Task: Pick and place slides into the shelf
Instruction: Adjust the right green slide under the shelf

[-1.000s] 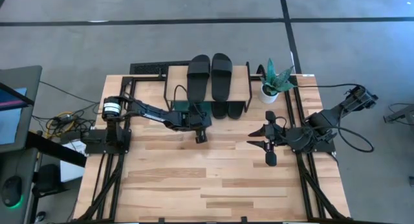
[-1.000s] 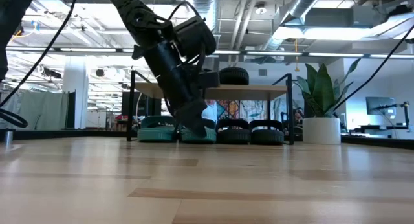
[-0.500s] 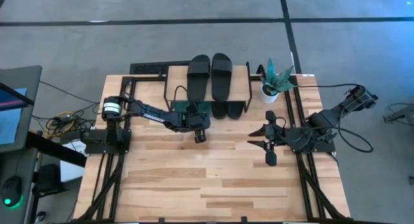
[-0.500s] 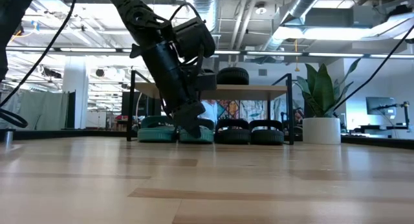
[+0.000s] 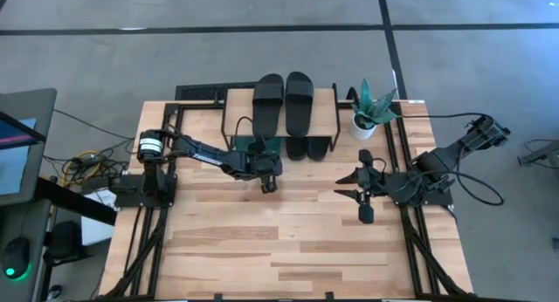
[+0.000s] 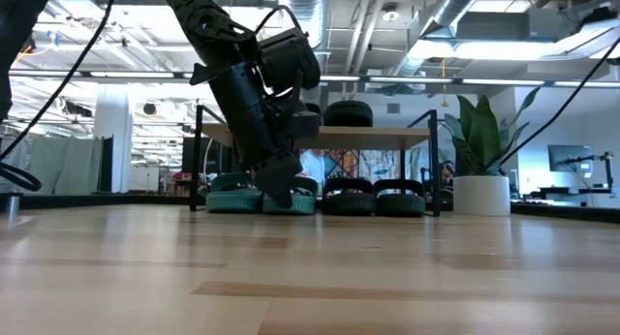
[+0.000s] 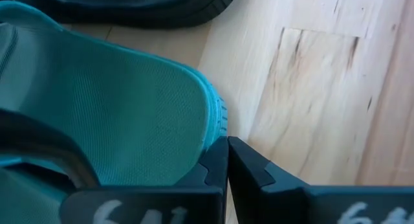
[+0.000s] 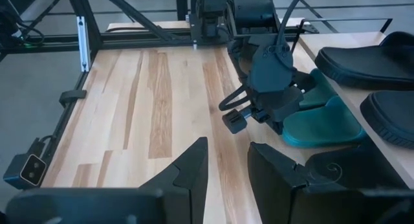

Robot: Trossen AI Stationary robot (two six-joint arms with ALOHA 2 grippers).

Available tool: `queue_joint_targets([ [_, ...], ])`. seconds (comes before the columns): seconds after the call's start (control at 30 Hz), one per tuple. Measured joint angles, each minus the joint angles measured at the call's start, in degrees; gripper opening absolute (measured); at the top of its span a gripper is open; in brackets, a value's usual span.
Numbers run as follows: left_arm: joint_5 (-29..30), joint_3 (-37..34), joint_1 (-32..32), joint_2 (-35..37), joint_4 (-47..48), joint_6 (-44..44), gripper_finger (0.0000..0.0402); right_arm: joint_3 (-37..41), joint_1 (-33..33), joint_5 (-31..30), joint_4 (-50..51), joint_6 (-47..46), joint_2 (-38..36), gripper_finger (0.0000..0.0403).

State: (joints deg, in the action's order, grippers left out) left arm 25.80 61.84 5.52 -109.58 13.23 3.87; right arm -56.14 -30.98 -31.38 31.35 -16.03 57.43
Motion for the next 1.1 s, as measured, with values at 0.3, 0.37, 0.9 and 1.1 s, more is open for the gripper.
queue_joint_targets([
  [0.3,0.0,0.0,-0.1,0.0,-0.5,0.1,0.0000,0.0,0.0,0.0,0.0,0.0,0.0,0.0098],
  [0.37,-0.1,0.0,-0.2,0.0,-0.7,0.1,0.0000,0.0,0.0,0.0,0.0,0.0,0.0,0.0098],
  [0.9,0.0,0.0,-1.6,0.1,-0.9,0.4,0.0027,0.0,0.0,0.0,0.0,0.0,0.0,0.0098],
  [1.1,2.6,0.0,-3.3,0.9,-0.4,0.4,0.0039,0.0,0.0,0.0,0.0,0.0,0.0,0.0098],
])
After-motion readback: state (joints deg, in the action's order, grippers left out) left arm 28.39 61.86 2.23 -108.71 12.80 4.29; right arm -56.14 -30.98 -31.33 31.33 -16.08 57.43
